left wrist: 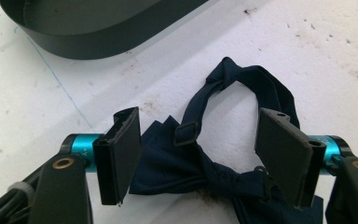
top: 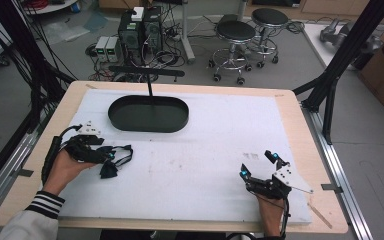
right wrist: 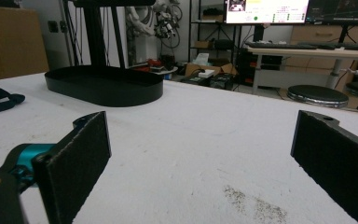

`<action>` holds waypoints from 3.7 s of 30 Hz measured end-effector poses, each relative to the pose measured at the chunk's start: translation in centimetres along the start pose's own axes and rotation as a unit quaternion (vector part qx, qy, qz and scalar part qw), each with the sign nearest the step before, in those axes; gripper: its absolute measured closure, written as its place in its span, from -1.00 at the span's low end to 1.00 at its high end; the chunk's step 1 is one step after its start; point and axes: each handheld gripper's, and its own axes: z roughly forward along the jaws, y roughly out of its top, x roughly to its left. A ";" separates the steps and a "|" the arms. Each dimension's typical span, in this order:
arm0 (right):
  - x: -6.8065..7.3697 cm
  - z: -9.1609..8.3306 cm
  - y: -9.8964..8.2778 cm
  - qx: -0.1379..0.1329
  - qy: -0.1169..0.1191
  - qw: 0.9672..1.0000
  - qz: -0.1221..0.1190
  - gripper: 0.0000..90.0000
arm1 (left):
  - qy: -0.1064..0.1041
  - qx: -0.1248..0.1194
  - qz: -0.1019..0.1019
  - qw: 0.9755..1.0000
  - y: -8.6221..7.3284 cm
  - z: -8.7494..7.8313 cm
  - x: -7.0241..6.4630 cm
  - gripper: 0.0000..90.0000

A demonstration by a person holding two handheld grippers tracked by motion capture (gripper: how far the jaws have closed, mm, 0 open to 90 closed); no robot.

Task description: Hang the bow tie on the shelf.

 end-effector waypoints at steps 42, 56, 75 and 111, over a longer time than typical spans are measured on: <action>0.0 0.0 0.0 0.000 -0.001 1.000 0.003 -0.92 | 0.030 0.077 0.012 0.996 0.5 1.9 -1.1 0.87; 0.0 0.0 0.0 -0.001 -0.002 1.000 -0.002 -0.92 | 0.028 0.016 0.001 0.999 0.3 1.0 -1.0 0.88; 0.0 0.0 0.0 -0.001 -0.002 1.000 -0.002 -0.92 | 0.042 -0.112 -0.026 0.993 0.8 -0.8 -1.1 0.90; 0.0 0.1 0.0 0.001 -0.001 1.000 -0.002 -0.92 | 0.054 -0.259 -0.053 0.963 7.1 -0.5 -2.7 0.90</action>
